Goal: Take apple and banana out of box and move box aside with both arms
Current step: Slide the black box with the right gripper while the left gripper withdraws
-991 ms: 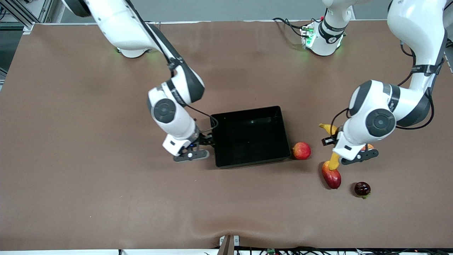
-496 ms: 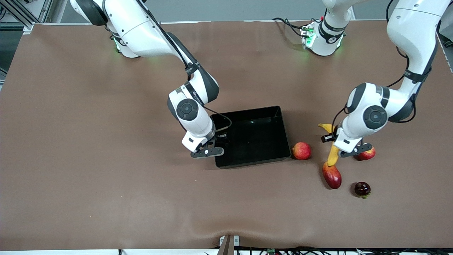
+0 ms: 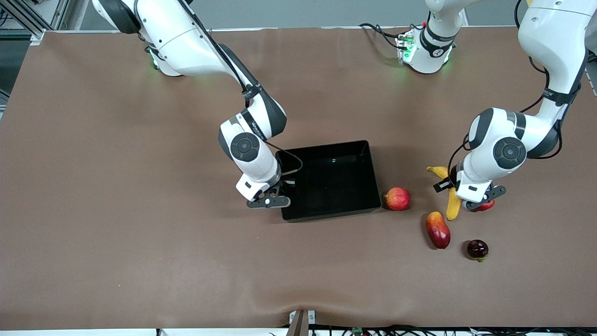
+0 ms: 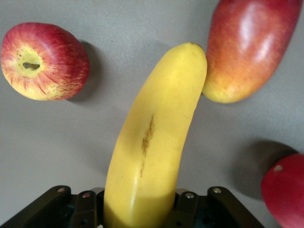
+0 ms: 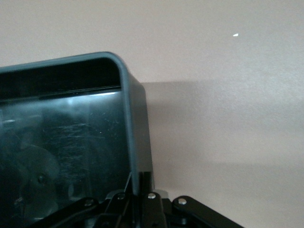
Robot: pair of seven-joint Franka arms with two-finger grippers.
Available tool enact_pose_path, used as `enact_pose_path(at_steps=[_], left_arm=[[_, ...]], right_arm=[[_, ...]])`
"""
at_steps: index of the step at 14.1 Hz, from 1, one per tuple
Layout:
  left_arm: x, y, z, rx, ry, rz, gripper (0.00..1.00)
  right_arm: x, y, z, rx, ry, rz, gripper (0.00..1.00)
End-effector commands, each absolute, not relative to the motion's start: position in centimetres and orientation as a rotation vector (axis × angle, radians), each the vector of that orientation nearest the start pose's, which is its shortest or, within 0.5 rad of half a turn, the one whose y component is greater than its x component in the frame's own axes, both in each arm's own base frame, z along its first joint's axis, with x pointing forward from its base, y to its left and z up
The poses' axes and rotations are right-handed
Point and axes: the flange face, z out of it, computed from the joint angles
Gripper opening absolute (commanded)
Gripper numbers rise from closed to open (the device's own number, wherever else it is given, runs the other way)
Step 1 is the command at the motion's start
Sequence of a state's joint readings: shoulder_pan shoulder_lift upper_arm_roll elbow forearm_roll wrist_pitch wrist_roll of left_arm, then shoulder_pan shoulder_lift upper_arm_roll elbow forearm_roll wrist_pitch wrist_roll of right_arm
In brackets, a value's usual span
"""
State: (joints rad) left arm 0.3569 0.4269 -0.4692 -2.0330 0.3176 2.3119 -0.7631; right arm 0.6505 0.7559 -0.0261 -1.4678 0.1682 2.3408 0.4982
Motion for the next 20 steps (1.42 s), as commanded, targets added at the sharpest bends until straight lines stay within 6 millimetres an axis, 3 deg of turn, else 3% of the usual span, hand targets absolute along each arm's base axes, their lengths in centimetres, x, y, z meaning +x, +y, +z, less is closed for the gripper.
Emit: enact_pose_path(at_steps=[1, 3, 6, 7, 9, 10, 11, 13, 15, 18, 20], left_arm=[[58.6, -4.9, 22.8, -3.004, -0.769, 0.073, 0.00], [59.1, -4.1, 21.8, -3.021, -0.827, 0.046, 0.00], [59.6, -3.1, 20.0, -3.031, -0.872, 0.037, 0.02], [59.7, -3.4, 20.1, -3.034, -0.870, 0.036, 0.19], [60.2, -3.8, 21.0, -3.033, -0.867, 0.012, 0.78], [60.6, -3.7, 22.0, -3.034, -0.852, -0.005, 1.00], [60.7, -4.0, 22.8, -3.023, -0.840, 0.005, 1.00], [62.1, -5.4, 26.3, -3.012, -0.807, 0.017, 1.00], [63.6, -5.4, 30.4, -2.973, -0.808, 0.073, 1.00], [64.9, -6.7, 38.3, -2.977, -0.708, 0.096, 1.00], [64.9, -6.7, 45.3, -2.968, -0.723, 0.019, 1.00]], right_arm=[[58.8, 42.6, 27.9, -2.990, -0.001, -0.053, 0.00], [58.6, 42.0, 30.7, -2.981, 0.009, -0.067, 0.00], [59.5, 37.6, 34.2, -2.966, 0.082, -0.099, 0.00], [59.7, 35.7, 35.1, -2.964, 0.117, -0.104, 0.00], [59.7, 32.1, 36.6, -2.964, 0.166, -0.106, 0.00], [59.9, 30.0, 37.1, -2.974, 0.180, -0.083, 0.00], [60.5, 27.1, 37.4, -2.995, 0.185, -0.021, 0.00], [61.2, 22.4, 38.9, -3.012, 0.140, 0.038, 0.00], [62.3, 16.6, 39.4, -3.019, 0.078, 0.084, 0.00], [63.9, 6.4, 38.6, -3.011, -0.050, 0.091, 0.00], [64.2, -1.0, 37.9, -3.003, -0.129, 0.072, 0.00]])
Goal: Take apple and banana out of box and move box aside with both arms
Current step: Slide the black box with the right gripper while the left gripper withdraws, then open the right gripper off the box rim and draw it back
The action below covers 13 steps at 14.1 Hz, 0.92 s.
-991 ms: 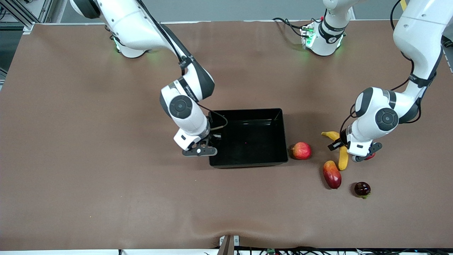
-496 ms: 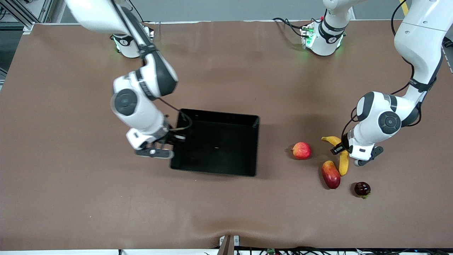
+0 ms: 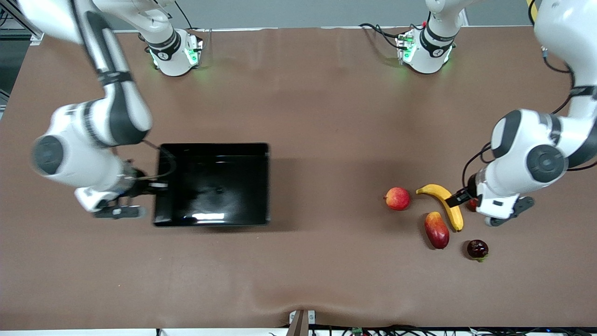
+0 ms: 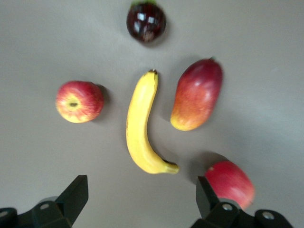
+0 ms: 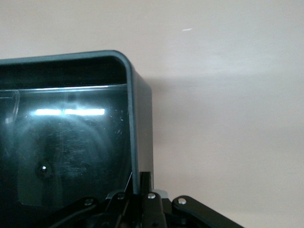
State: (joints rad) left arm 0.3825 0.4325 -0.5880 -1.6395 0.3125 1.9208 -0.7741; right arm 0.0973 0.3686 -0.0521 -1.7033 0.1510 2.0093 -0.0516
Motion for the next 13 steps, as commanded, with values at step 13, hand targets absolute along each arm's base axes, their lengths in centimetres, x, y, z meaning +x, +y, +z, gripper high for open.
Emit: enact_pose_path(at_steps=[13], left_arm=[[57.3, -1.0, 66.0, -3.089, -0.043, -0.127, 1.00]], right_arm=[[60.0, -16.6, 28.1, -3.018, 0.096, 0.008, 0.00]])
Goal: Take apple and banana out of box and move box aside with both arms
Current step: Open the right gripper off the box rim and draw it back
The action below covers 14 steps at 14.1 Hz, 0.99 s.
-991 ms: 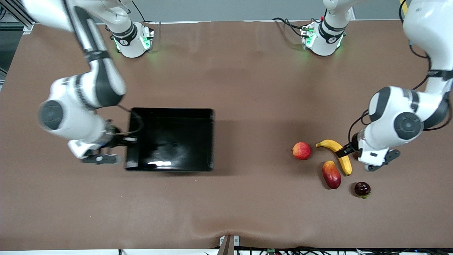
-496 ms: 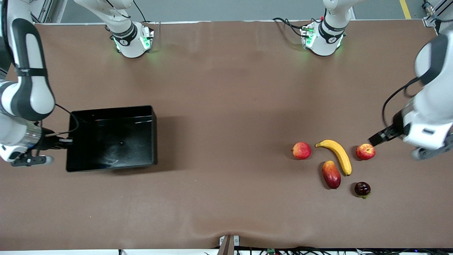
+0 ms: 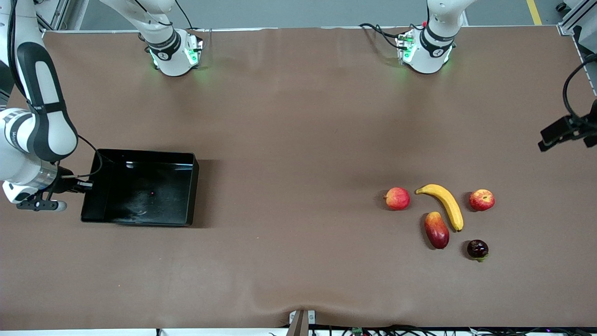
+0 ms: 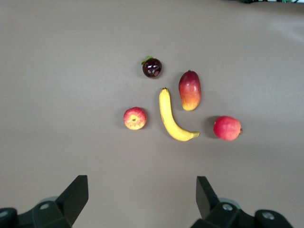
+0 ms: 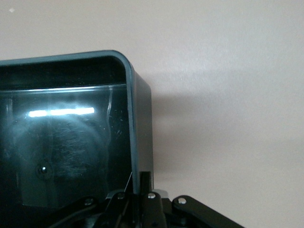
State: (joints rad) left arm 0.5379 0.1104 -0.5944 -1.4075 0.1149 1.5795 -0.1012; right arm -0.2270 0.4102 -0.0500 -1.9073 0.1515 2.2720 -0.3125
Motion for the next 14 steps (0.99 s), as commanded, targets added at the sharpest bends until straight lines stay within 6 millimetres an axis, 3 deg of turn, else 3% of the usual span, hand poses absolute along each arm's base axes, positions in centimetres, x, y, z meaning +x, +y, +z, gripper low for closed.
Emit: enact_pose_path(at_steps=[1, 3, 4, 5, 6, 7, 9, 12, 14], left_arm=[[56.8, -1.4, 66.9, -3.080, -0.031, -0.151, 1.00], [56.6, -1.6, 67.3, -3.080, -0.026, -0.163, 1.00], [56.3, -2.0, 67.7, -3.074, -0.005, -0.175, 1.00], [55.9, -2.3, 68.3, -3.070, 0.024, -0.186, 1.00], [55.0, -2.5, 68.9, -3.057, 0.032, -0.186, 1.00], [54.4, -2.9, 68.7, -3.055, 0.030, -0.145, 1.00], [53.4, -2.4, 68.1, -3.052, 0.019, -0.071, 1.00], [52.1, -0.6, 67.4, -3.058, -0.018, -0.025, 1.00], [51.0, -0.8, 67.2, -3.063, -0.007, -0.018, 1.00]], right_arm=[[60.0, -16.7, 27.4, -3.016, 0.099, 0.018, 0.00], [60.0, -17.1, 26.0, -3.014, 0.110, 0.021, 0.00], [60.1, -17.1, 26.0, -3.015, 0.105, 0.019, 0.27], [60.2, -16.8, 26.2, -3.016, 0.096, 0.018, 0.88], [60.5, -16.6, 26.9, -3.017, 0.092, 0.007, 1.00], [61.2, -16.4, 28.2, -3.019, 0.083, -0.016, 1.00], [63.0, -15.1, 33.0, -3.014, 0.036, -0.022, 1.00], [65.1, -9.2, 40.1, -3.030, -0.004, 0.071, 1.00], [64.4, -4.5, 45.3, -3.109, -0.002, 0.039, 1.00]])
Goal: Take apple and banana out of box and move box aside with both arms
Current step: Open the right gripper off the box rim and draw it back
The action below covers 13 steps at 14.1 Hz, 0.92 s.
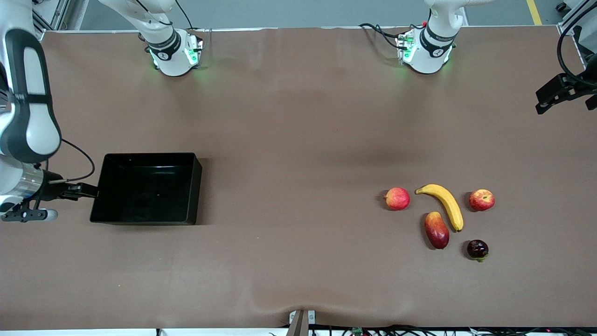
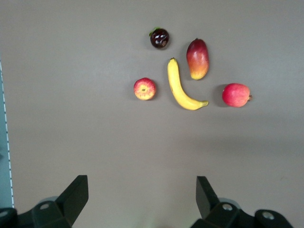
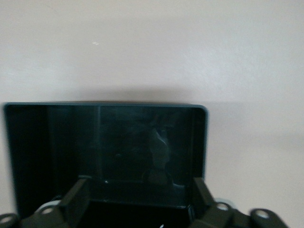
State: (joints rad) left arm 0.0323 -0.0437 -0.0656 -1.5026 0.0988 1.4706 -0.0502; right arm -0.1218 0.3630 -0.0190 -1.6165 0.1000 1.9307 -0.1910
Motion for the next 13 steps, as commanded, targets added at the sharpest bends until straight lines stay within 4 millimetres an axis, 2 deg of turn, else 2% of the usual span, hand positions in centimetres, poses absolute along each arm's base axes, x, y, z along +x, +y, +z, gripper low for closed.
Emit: enact_pose_path(at_steps=[1, 2, 5, 7, 10, 13], left_arm=[[50.9, -0.9, 67.4, -3.064, -0.004, -0.051, 1.00], [50.8, -1.7, 67.8, -3.064, -0.002, -0.069, 1.00], [51.1, -3.3, 67.7, -3.065, 0.043, -0.073, 1.00], [51.1, -3.7, 67.7, -3.063, 0.067, -0.073, 1.00], [50.7, -4.0, 67.9, -3.110, 0.081, -0.060, 1.00], [50.8, -3.8, 68.3, -3.113, 0.070, -0.072, 1.00]], right_arm=[[63.5, -2.6, 47.4, -3.115, -0.002, 0.050, 1.00], [62.2, -1.5, 49.7, -3.114, 0.003, 0.070, 1.00], [58.2, -1.1, 56.1, -3.110, -0.002, 0.082, 1.00], [55.7, -1.2, 59.4, -3.127, 0.008, 0.091, 1.00], [53.5, -1.7, 61.3, -3.134, 0.149, 0.180, 1.00], [53.5, -2.3, 64.3, -3.132, 0.197, 0.140, 1.00]])
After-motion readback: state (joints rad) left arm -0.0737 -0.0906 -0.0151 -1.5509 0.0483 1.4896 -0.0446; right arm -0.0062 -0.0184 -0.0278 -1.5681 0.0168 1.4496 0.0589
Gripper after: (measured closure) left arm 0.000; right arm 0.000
